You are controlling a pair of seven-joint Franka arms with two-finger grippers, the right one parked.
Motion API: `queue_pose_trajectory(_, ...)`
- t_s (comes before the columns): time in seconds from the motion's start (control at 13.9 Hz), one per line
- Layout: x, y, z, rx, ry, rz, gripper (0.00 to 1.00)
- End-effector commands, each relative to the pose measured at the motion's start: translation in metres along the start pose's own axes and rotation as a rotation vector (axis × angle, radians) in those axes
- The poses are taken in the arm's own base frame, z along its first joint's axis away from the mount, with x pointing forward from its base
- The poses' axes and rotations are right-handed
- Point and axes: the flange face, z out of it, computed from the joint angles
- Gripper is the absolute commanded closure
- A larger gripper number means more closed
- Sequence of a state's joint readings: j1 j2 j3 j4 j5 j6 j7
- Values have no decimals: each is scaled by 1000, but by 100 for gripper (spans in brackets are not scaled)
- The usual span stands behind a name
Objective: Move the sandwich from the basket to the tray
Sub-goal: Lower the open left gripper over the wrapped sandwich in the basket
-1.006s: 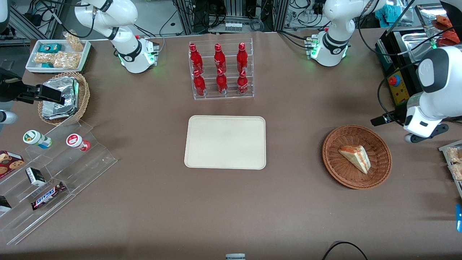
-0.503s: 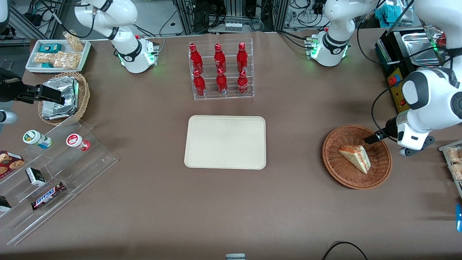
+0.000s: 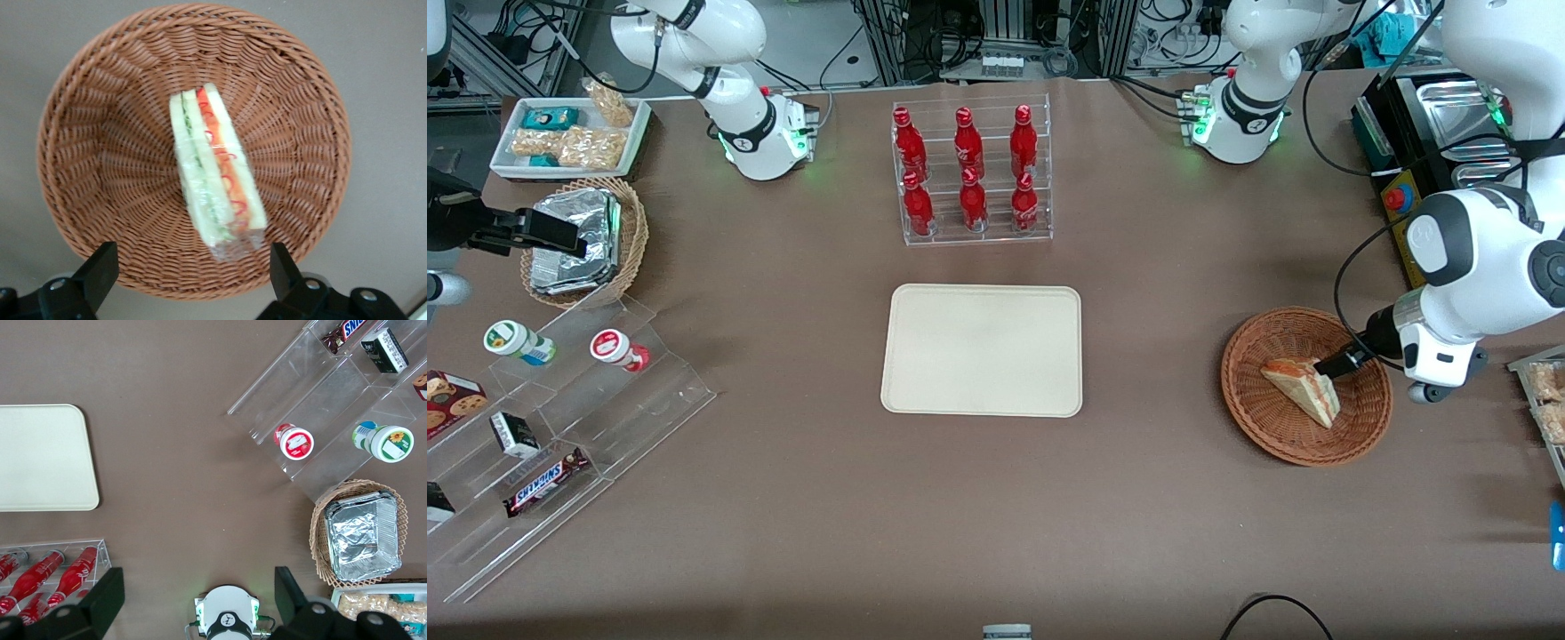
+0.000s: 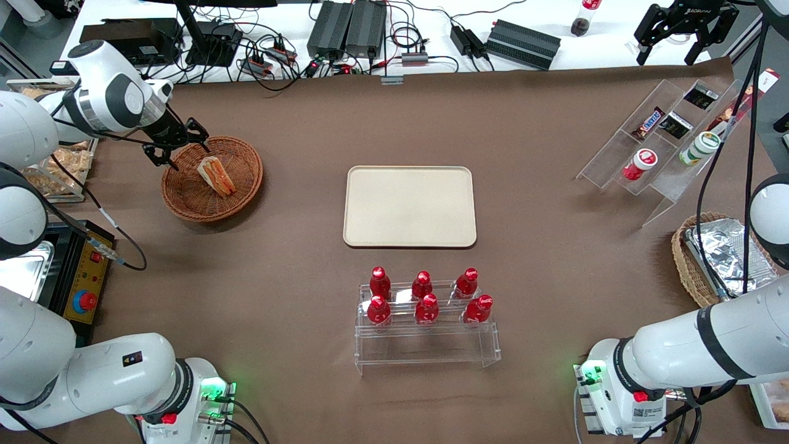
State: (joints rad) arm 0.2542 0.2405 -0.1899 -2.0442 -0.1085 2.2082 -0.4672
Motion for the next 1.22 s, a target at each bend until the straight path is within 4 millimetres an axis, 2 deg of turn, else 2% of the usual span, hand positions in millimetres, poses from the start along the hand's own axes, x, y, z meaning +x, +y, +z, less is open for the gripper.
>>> queue_pose_trajectory(0.0, 1, 21, 23, -3, -12, -42, 0)
queue_pose_trajectory(0.29, 2, 17, 46, 16, -46, -49, 0)
queue_pose_trajectory(0.72, 10, 7, 61, 27, -67, -65, 0)
queue_pose_trajectory(0.79, 10, 7, 67, 30, -76, -68, 7)
queue_pose_trajectory(0.93, 10, 7, 65, 30, -74, -62, 47)
queue_pose_trajectory(1.01, 10, 7, 64, 30, -72, -60, 63)
queue_pose_trajectory(1.08, 10, 7, 63, 29, -71, -60, 74)
queue_pose_trajectory(1.15, 10, 8, 62, 28, -70, -58, 78)
